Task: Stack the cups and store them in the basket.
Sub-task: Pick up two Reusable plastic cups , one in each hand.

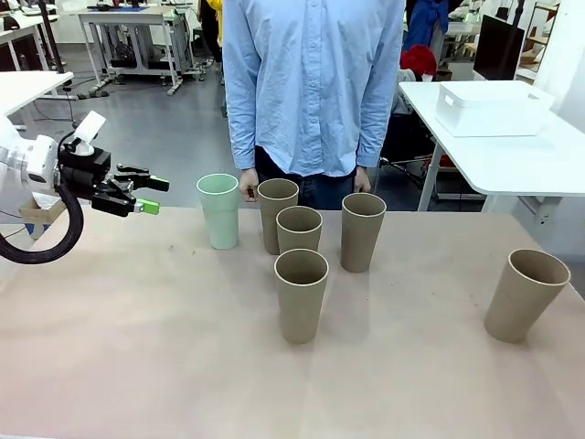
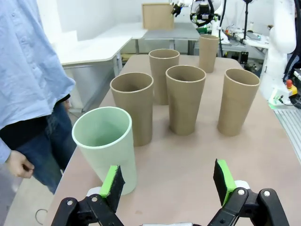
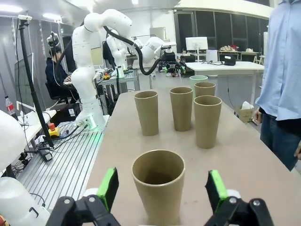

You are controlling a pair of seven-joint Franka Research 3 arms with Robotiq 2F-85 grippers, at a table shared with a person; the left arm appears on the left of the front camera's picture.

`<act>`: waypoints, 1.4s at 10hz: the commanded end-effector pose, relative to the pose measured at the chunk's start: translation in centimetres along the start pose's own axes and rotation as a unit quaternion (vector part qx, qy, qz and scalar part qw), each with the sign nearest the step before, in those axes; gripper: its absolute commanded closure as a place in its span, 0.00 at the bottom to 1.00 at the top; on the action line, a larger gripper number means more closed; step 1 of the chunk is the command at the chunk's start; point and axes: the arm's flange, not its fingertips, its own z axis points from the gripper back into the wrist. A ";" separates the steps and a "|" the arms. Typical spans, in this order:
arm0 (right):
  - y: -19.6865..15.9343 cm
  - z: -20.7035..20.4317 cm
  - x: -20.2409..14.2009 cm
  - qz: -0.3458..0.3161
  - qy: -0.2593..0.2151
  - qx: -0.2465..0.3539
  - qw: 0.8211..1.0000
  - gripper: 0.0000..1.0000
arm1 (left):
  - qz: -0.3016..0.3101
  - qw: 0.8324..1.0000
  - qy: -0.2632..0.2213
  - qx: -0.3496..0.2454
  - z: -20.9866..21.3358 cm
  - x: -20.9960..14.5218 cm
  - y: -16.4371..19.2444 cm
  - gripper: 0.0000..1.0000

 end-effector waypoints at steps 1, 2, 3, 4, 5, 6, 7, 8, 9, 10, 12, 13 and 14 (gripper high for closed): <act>0.1 0.2 0.8 -0.003 0.006 -0.010 1.000 0.00 | -0.009 1.000 0.003 0.013 -0.3 0.4 -0.6 0.00; 0.0 0.0 0.0 0.000 0.000 0.000 1.000 0.00 | 0.000 1.000 0.000 0.000 0.0 0.0 0.0 0.00; -0.3 0.1 -1.7 0.009 -0.007 0.001 1.000 0.00 | 0.022 0.999 -0.032 -0.001 0.3 -1.8 2.1 0.00; -0.3 0.2 -3.1 0.019 -0.010 -0.003 1.000 0.00 | 0.026 0.999 -0.044 0.003 0.3 -2.8 3.7 0.00; -0.5 -0.3 -4.6 0.032 -0.005 -0.008 0.999 0.00 | 0.028 0.998 -0.056 -0.010 0.1 -3.4 4.8 0.00; -0.8 -0.9 -6.2 0.043 -0.005 -0.004 0.999 0.00 | 0.026 0.998 -0.062 -0.019 -0.2 -4.4 6.2 0.00; -1.0 -1.8 -7.5 0.043 -0.008 -0.004 0.999 0.00 | 0.024 0.997 -0.062 -0.031 -0.3 -5.4 7.3 0.00; -1.3 -2.7 -8.7 0.047 -0.011 -0.001 0.999 0.00 | 0.030 0.997 -0.066 -0.040 -0.5 -6.3 8.3 0.00; -1.4 -3.3 -9.5 0.050 -0.015 -0.002 0.999 0.00 | 0.033 0.996 -0.070 -0.046 -0.8 -7.0 9.1 0.00; -1.5 -3.7 -10.1 0.055 -0.017 -0.006 0.998 0.00 | 0.034 0.995 -0.080 -0.055 -1.2 -7.8 9.8 0.00; -1.6 -4.7 -11.3 0.058 -0.024 -0.004 0.998 0.00 | 0.042 0.993 -0.084 -0.065 -1.9 -8.9 10.5 0.00; -1.6 -5.2 -11.6 0.053 -0.024 -0.001 0.998 0.00 | 0.044 0.993 -0.087 -0.069 -2.3 -9.3 10.7 0.00; -1.7 -5.5 -12.0 0.050 -0.021 0.005 0.999 0.00 | 0.047 0.992 -0.090 -0.071 -2.8 -9.7 10.9 0.00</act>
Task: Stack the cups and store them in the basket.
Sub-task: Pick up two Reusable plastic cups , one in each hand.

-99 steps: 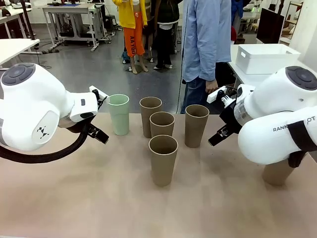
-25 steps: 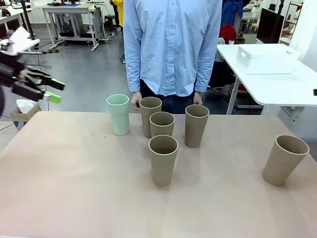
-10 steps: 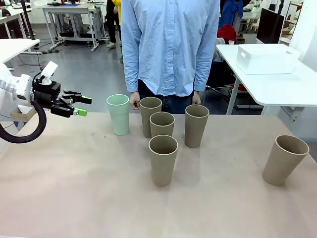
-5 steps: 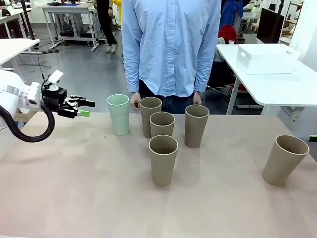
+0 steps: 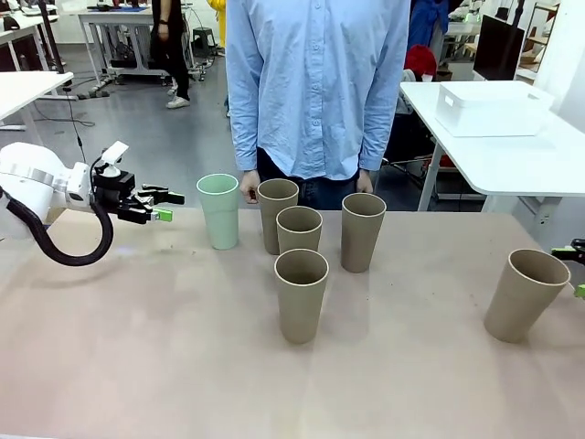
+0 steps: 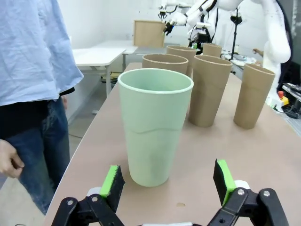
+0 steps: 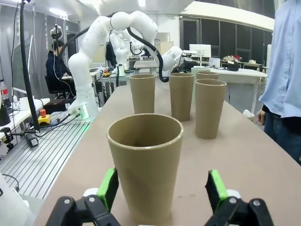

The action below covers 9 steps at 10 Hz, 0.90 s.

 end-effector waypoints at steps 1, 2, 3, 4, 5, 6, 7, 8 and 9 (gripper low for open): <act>2.0 0.0 -2.0 0.013 0.006 -0.005 1.000 0.00 | 0.010 1.000 -0.017 -0.010 -0.4 0.1 1.1 0.00; 2.2 0.2 -1.8 0.012 0.013 -0.003 1.000 0.00 | 0.011 1.000 -0.014 -0.010 -0.6 0.0 1.4 0.00; 2.1 0.3 -1.6 0.010 0.025 -0.001 1.000 0.00 | 0.009 1.000 -0.015 -0.008 -1.1 0.0 1.7 0.00; 2.2 0.0 -1.5 0.007 0.050 0.009 0.999 0.00 | 0.004 1.000 -0.019 0.000 -1.5 0.0 2.0 0.00; 2.4 -0.2 -0.6 -0.024 0.060 0.055 0.996 0.00 | 0.004 1.000 -0.016 0.004 -1.8 0.6 1.4 0.00; 0.9 0.3 -0.7 -0.010 0.020 0.000 1.000 0.00 | 0.003 1.000 -0.007 -0.009 -1.4 -0.6 1.2 0.00; 0.9 0.3 -0.7 -0.010 0.020 0.000 1.000 0.00 | 0.003 1.000 -0.007 -0.009 -1.4 -0.6 1.2 0.00; 1.4 0.3 -1.0 -0.019 0.036 0.022 0.999 0.00 | 0.000 1.000 -0.007 -0.008 -1.6 -0.3 1.4 0.00; 1.0 -0.3 -1.3 -0.013 0.048 0.035 0.998 0.00 | -0.016 1.000 -0.024 0.001 -1.9 -0.7 1.6 0.00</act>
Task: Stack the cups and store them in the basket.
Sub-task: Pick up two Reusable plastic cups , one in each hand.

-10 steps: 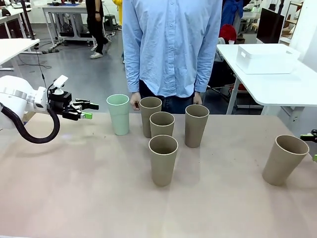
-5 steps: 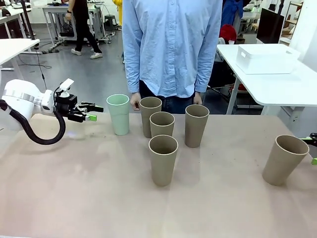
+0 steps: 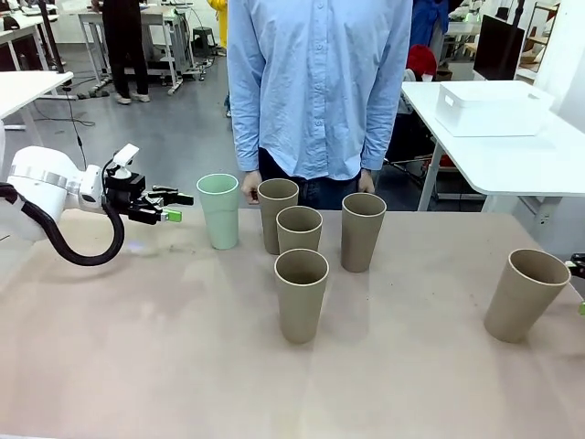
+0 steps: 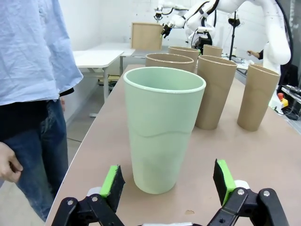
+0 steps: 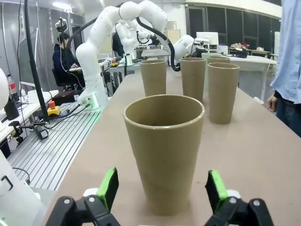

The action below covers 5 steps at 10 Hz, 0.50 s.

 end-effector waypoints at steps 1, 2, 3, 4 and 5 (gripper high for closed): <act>-0.7 -0.5 -0.7 0.010 0.012 0.008 1.000 0.00 | -0.029 0.999 -0.024 0.010 -0.4 -0.3 0.4 0.00; -1.1 -0.4 -1.1 0.009 0.005 0.000 1.000 0.00 | -0.034 0.999 -0.029 0.009 -0.5 -0.4 0.6 0.00; -1.4 -0.5 -1.3 0.009 0.001 -0.005 1.000 0.00 | -0.035 0.999 -0.022 0.013 -0.7 -0.5 0.8 0.00; -1.7 -0.6 -1.5 0.008 -0.001 -0.008 1.000 0.00 | -0.041 0.999 -0.027 0.016 -0.9 -0.6 1.1 0.00; -2.1 -0.8 -1.7 0.005 -0.003 -0.007 1.000 0.00 | -0.043 0.998 -0.030 0.019 -1.1 -0.6 1.3 0.00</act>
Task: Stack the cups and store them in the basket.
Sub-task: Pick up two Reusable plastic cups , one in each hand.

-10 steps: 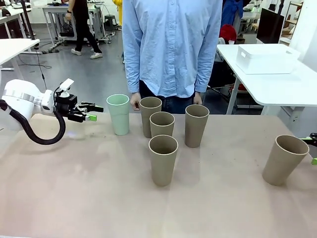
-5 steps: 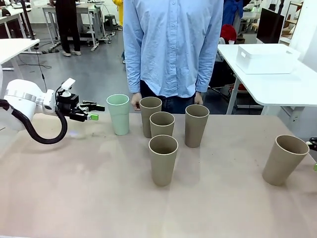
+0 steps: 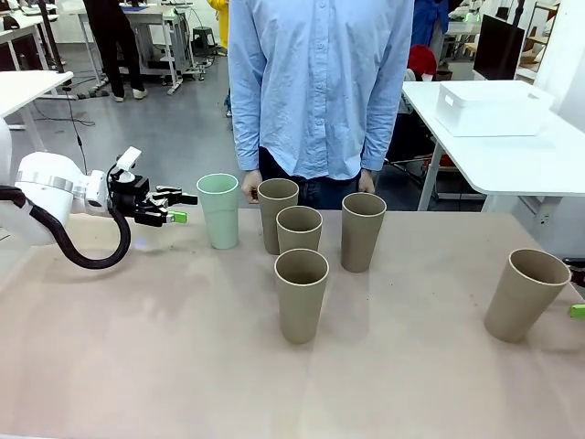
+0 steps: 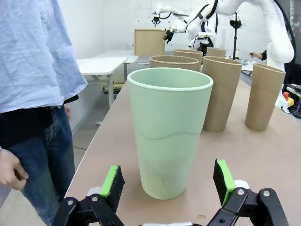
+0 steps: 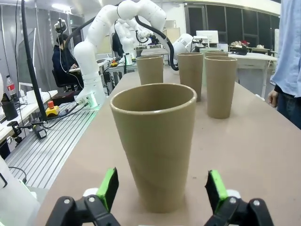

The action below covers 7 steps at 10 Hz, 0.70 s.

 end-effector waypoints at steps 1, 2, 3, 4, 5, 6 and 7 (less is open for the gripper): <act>-1.3 -0.5 -0.3 0.013 -0.001 -0.005 1.000 0.00 | -0.021 1.000 -0.015 0.016 -0.4 0.2 0.8 0.00; -1.5 -0.8 -0.4 0.013 -0.003 -0.004 1.000 0.00 | -0.024 0.999 -0.017 0.019 -0.6 0.2 0.8 0.00; -1.6 -1.4 -0.7 0.017 -0.006 -0.003 1.000 0.00 | -0.024 0.999 -0.014 0.023 -0.7 0.1 0.7 0.00; -1.7 -1.9 -0.9 0.015 -0.007 0.010 1.000 0.00 | -0.021 0.999 -0.011 0.021 -1.0 0.0 0.7 0.00; -1.6 -2.1 -1.1 0.015 -0.009 0.019 1.000 0.00 | -0.022 0.999 -0.012 0.020 -1.2 0.0 0.7 0.00; -1.5 -2.1 -1.1 0.018 -0.012 0.022 1.000 0.00 | -0.025 0.999 -0.015 0.022 -1.4 -0.1 0.6 0.00; -1.5 -2.5 -1.3 0.017 -0.017 0.030 0.999 0.00 | -0.026 0.999 -0.012 0.024 -1.5 -0.1 0.4 0.00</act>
